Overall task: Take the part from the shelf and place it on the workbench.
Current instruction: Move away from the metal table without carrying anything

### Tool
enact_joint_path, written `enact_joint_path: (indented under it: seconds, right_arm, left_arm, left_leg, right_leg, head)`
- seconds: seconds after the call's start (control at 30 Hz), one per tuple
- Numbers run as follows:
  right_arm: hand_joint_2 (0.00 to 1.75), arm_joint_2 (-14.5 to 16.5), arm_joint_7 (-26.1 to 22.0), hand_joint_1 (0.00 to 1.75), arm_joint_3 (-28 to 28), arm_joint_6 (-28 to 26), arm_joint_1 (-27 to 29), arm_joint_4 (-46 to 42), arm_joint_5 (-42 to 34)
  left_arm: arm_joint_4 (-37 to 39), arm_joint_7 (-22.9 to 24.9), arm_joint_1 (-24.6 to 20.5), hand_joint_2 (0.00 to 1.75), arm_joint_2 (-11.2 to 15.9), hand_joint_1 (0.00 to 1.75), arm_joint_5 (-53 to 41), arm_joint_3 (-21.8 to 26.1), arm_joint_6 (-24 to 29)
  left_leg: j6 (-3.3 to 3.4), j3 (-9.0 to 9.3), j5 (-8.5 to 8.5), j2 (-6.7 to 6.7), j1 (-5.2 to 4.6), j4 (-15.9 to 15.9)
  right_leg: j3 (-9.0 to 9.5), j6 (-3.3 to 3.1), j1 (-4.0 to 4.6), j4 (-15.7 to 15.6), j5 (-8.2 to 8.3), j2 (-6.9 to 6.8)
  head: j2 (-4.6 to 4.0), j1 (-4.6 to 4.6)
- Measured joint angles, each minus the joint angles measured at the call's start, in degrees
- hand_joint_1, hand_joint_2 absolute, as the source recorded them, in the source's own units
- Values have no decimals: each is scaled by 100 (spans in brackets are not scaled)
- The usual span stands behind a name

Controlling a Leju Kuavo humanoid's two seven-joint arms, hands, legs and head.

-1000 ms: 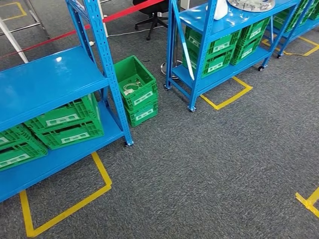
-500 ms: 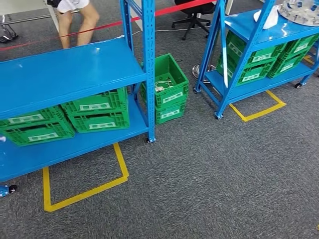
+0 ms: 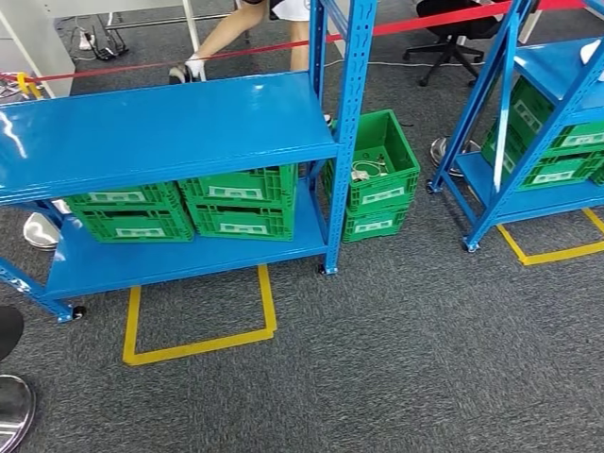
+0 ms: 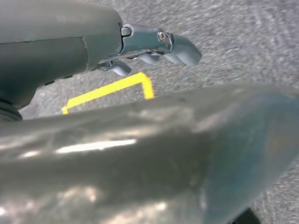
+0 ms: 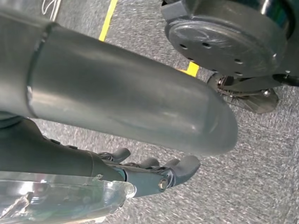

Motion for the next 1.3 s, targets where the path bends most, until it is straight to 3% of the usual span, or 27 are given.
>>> enact_joint_path:
  seconds: [0.03,0.1,0.17,0.2,0.27,0.33,0.4,0.47,0.5,0.57,0.63,0.67,0.7,0.73,0.77,0.83,0.87,0.93,0.97,1.0,1.07,1.1,1.2,1.3]
  right_arm:
    - [0,1,-2,0,-1,0,-1,0,1]
    - [0,2,-8,0,2,0,11,3,-7]
    - [0,5,-9,0,9,1,14,9,-23]
    - [0,9,-9,0,12,2,11,11,-29]
    - [0,22,-9,0,13,2,3,17,-34]
    - [0,28,-10,0,14,2,4,26,-35]
    - [0,23,-11,0,16,1,-1,39,-47]
    - [0,23,-15,0,14,1,-24,48,-123]
    - [0,24,-22,0,11,1,-34,50,-185]
    - [0,25,-48,0,6,2,-28,49,-301]
    - [0,25,-68,0,5,1,-1,49,-375]
    - [0,27,-73,0,5,1,13,49,-397]
    - [0,30,-76,0,6,1,27,50,-409]
    - [0,32,-78,0,6,2,40,50,-414]
    - [0,35,-79,0,6,2,50,51,-418]
    - [0,36,-79,0,2,2,56,52,-422]
    - [0,36,-81,0,-2,1,53,51,-423]
    - [0,36,-85,0,-10,0,51,51,-426]
    - [0,36,-87,0,-13,0,52,51,-427]
    - [44,36,-87,0,-16,0,55,51,-427]
    - [131,36,-88,0,-20,0,58,52,-424]
    - [175,36,-89,0,-24,0,59,51,-428]
    - [175,36,-82,0,-31,25,51,48,-549]
    - [44,36,-155,0,-20,66,21,53,-815]
  left_arm:
    - [0,-26,-11,0,11,0,55,-18,25]
    - [0,-147,-102,0,57,0,331,-127,149]
    - [0,-286,-222,0,119,0,650,-345,287]
    - [0,-328,-257,0,145,0,741,-446,323]
    - [0,-376,-286,0,198,0,826,-599,360]
    - [0,-426,-348,0,237,0,909,-706,393]
    - [0,-507,-441,0,264,0,1033,-833,427]
    - [11,-648,-499,0,289,0,1195,-986,441]
    - [24,-735,-517,0,297,0,1279,-1061,443]
    - [51,-893,-579,0,303,0,1441,-1179,446]
    - [64,-1057,-660,0,299,0,1671,-1270,447]
    - [71,-1150,-701,0,297,0,1839,-1323,447]
    - [81,-1236,-737,0,295,0,2013,-1375,447]
    - [94,-1311,-770,0,293,0,2169,-1427,447]
    - [105,-1373,-799,0,293,0,2298,-1476,447]
    - [117,-1438,-840,0,290,0,2429,-1548,446]
    - [120,-1453,-854,0,290,0,2459,-1578,445]
    - [131,-1464,-877,0,293,0,2487,-1625,445]
    - [136,-1465,-885,44,295,0,2493,-1647,445]
    - [143,-1465,-893,87,296,0,2499,-1664,445]
    - [152,-1484,-910,175,294,0,2544,-1690,445]
    - [157,-1510,-922,175,294,0,2615,-1702,445]
    - [166,-1560,-992,175,304,0,3012,-1818,438]
    - [172,-1779,-1107,44,339,0,3438,-2080,429]
  left_leg:
    - [-14,-89,-110,157,-14,163]
    - [-29,-436,-494,482,-42,837]
    - [-55,-755,-728,563,-42,1469]
    - [-70,-778,-687,583,-40,1530]
    - [-108,-484,-368,683,-28,1028]
    - [-139,-63,-95,954,-8,295]
    - [-73,91,-19,1082,-6,14]
    - [42,69,-4,977,-24,29]
    - [84,62,2,944,-27,29]
    - [154,39,24,879,-22,25]
    - [187,5,37,808,-22,23]
    - [194,-7,40,768,-25,22]
    - [196,-11,40,727,-28,22]
    - [196,-6,40,691,-31,22]
    - [195,5,40,657,-33,22]
    - [180,26,36,606,-41,26]
    - [159,28,37,587,-43,29]
    - [163,13,25,568,-52,44]
    - [181,4,30,564,-47,42]
    - [196,0,40,565,-43,36]
    - [159,-5,85,566,-29,-4]
    - [131,-6,103,566,-26,-25]
    - [82,-7,134,566,-17,-68]
    - [41,-13,142,566,0,-81]
  right_leg:
    - [21,-25,-11,-43,30,-77]
    - [19,-56,-13,-72,49,-240]
    - [-6,-65,-6,-72,44,-423]
    - [-23,-63,-9,-68,34,-504]
    - [-41,-35,-31,-41,-2,-645]
    - [-13,38,-36,31,-66,-771]
    - [25,108,-17,77,-127,-882]
    - [57,148,-26,62,-145,-964]
    - [63,173,-46,82,-178,-905]
    - [-89,221,-76,443,-440,-586]
    - [-485,243,-82,1255,-863,-290]
    - [-683,240,-79,1626,-993,-251]
    - [-802,228,-77,1824,-1006,-240]
    - [-808,208,-76,1783,-896,-240]
    - [-696,178,-71,1497,-683,-239]
    - [-326,112,-49,647,-239,-218]
    - [-194,92,-33,331,-109,-211]
    - [-114,156,-18,108,-42,-205]
    - [-113,186,-16,100,-26,-208]
    - [-108,207,-12,94,-13,-205]
    - [-116,173,5,98,3,-199]
    - [-125,159,9,100,11,-198]
    - [-151,126,20,101,21,-200]
    - [-199,94,39,100,22,-201]
  head:
    - [0,-13]
    - [0,-31]
    - [0,-31]
    - [0,-31]
    - [0,-31]
    - [0,-36]
    - [0,6]
    - [0,59]
    - [0,70]
    - [0,74]
    - [0,85]
    - [0,89]
    - [0,91]
    - [0,90]
    - [0,90]
    - [0,89]
    - [0,89]
    - [0,82]
    - [0,80]
    - [0,76]
    - [0,78]
    - [1,77]
    - [1,77]
    - [0,79]
